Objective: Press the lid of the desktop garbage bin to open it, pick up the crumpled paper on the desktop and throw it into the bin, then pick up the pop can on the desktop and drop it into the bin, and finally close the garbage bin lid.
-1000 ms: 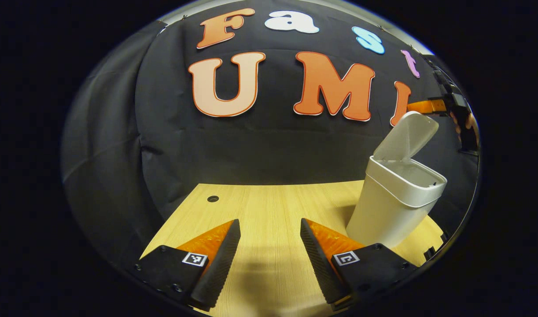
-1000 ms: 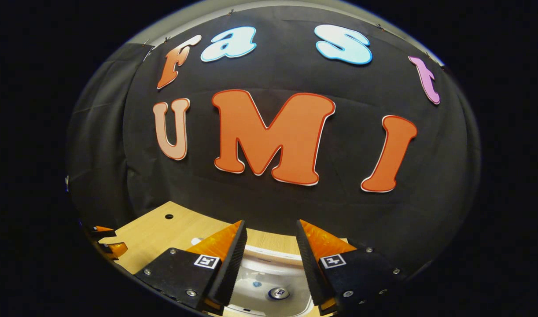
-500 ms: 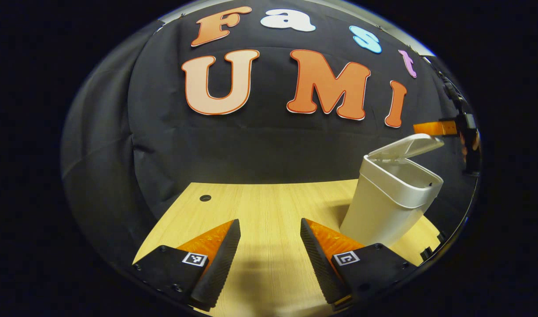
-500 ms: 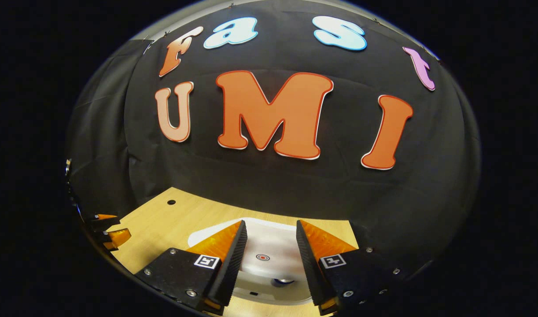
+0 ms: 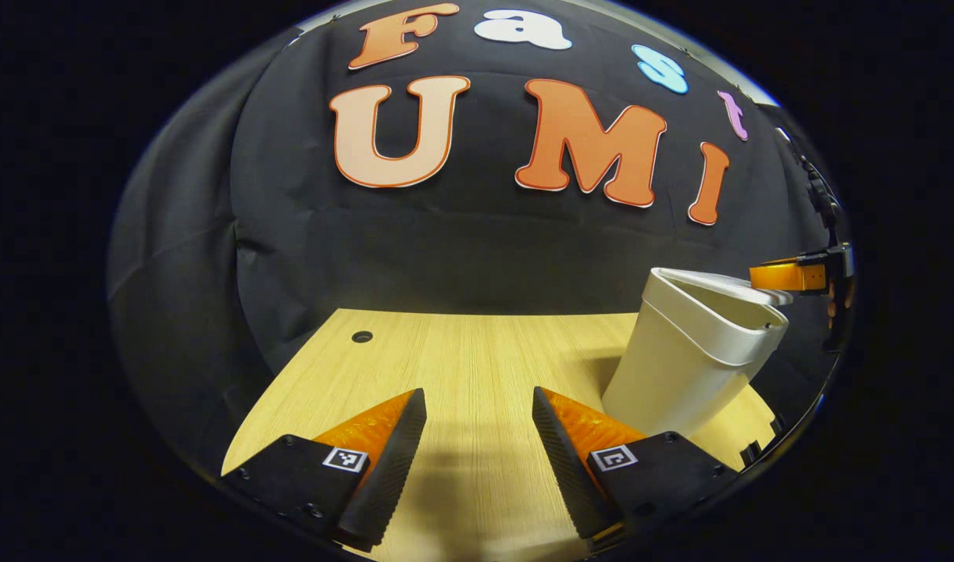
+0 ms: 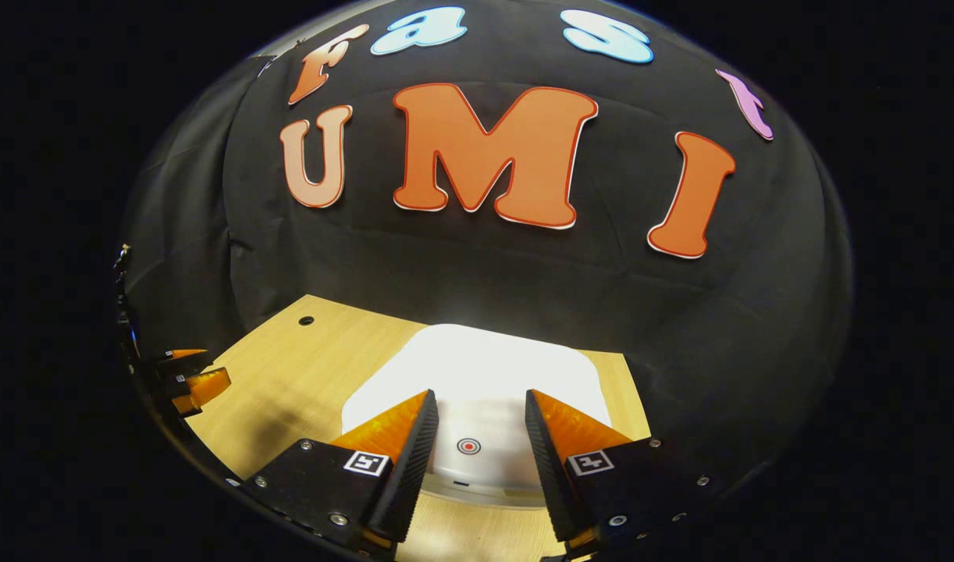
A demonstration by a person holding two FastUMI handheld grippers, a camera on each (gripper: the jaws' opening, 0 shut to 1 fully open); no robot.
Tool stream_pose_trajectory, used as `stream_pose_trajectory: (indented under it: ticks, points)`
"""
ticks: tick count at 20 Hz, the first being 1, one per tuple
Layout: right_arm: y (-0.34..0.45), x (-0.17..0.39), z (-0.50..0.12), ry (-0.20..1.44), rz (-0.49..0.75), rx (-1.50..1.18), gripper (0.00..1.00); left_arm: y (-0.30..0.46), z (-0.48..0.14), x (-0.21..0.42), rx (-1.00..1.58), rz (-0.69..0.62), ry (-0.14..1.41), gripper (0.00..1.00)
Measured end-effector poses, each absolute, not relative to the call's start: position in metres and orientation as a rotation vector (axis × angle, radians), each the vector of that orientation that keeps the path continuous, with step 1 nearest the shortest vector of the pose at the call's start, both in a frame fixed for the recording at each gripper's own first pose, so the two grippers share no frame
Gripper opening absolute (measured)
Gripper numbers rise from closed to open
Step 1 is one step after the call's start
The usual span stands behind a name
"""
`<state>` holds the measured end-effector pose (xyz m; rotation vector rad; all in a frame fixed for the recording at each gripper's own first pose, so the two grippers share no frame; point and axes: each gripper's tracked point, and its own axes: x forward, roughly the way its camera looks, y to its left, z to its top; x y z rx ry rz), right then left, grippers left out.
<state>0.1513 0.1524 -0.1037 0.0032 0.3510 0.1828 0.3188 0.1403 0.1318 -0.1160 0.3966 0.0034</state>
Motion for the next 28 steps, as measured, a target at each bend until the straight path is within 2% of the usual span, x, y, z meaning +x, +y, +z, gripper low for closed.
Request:
stream_pose_trajectory:
  ticks: [20,21,22,23,25,28]
  points:
    - [0.159,0.121,-0.132,0.671,0.224,0.053,0.66,0.121,0.122,0.326,-0.106,-0.065,0.441,0.88]
    - [0.159,0.12,-0.133,0.684,0.221,0.051,0.7,0.121,0.121,0.328,-0.109,-0.064,0.443,0.89]
    - [0.159,0.12,-0.133,0.687,0.222,0.055,0.66,0.121,0.122,0.33,-0.112,-0.064,0.445,0.87]
    - [0.162,0.121,-0.133,0.693,0.224,0.065,0.67,0.12,0.122,0.331,-0.113,-0.065,0.447,0.88]
    - [0.164,0.125,-0.133,0.68,0.224,0.069,0.57,0.121,0.123,0.335,-0.105,-0.068,0.443,0.88]
    - [0.163,0.123,-0.131,0.652,0.221,0.065,0.57,0.123,0.13,0.34,-0.09,-0.077,0.43,0.88]
